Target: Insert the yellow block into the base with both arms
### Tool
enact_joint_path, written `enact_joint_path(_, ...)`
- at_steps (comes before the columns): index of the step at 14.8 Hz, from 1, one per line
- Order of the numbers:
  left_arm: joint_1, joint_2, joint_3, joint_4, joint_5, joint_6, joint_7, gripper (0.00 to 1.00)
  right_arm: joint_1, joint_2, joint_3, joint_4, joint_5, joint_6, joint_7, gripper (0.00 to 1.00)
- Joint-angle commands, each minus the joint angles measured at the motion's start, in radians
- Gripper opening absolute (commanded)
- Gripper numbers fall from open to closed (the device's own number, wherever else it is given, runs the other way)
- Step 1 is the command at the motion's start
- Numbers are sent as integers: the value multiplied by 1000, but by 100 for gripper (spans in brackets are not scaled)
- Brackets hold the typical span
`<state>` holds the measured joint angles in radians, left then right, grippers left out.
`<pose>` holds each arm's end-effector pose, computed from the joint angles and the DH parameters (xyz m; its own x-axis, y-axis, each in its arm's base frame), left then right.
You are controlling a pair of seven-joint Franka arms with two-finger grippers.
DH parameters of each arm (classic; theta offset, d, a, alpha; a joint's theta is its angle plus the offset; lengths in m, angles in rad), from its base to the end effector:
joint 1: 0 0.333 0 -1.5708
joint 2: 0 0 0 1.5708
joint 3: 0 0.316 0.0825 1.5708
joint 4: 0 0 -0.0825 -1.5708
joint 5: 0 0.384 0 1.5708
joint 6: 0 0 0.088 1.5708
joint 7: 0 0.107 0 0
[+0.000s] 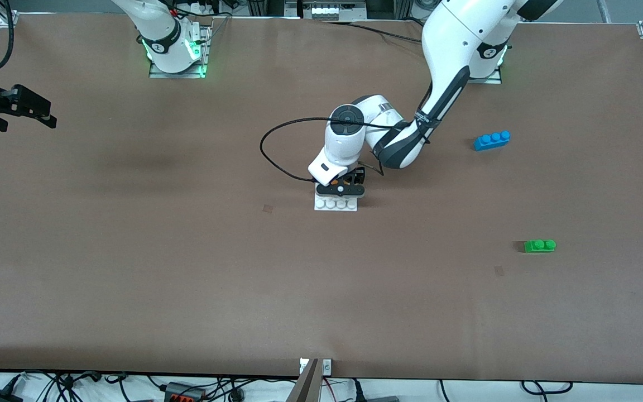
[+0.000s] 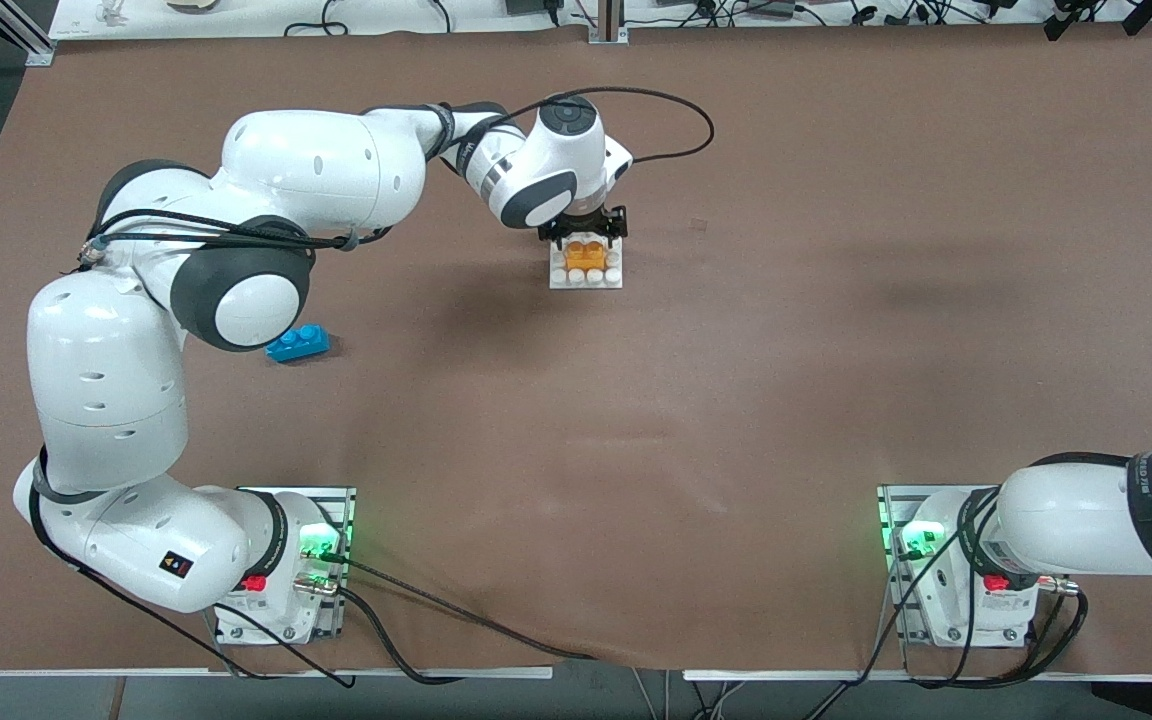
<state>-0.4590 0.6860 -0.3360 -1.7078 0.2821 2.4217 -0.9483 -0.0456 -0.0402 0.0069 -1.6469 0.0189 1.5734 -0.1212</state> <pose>0.4945 -0.4677 0.2168 0.9989 0.0270 0.0374 0.0243 -0.9973 0.0692 0.5405 -0.0188 0.6109 0.9961 0.0823 -0.0308 0.0817 -0.9964 -0.0225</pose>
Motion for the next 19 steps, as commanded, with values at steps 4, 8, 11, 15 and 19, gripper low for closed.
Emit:
enact_joint_path(4, 121, -138, -38, -4, -39, -124, 76, 100, -40, 3, 44, 16, -20, -13, 2, 100)
enact_joint_path(8, 232, -253, -35, -23, -147, -243, 322, 100, -37, 11, 42, 19, -20, -16, 8, 100)
enact_joint_path(11, 324, -339, -26, -32, -149, -380, 414, 100, -39, 14, 38, 15, -17, -10, 6, 100)
enact_joint_path(15, 404, -372, -26, 22, -136, -571, 456, 100, -37, 13, 38, 15, -19, -16, 8, 100)
enact_joint_path(19, 503, -382, -28, 30, -146, -621, 635, 100, -37, 13, 38, 15, -20, -16, 8, 100)
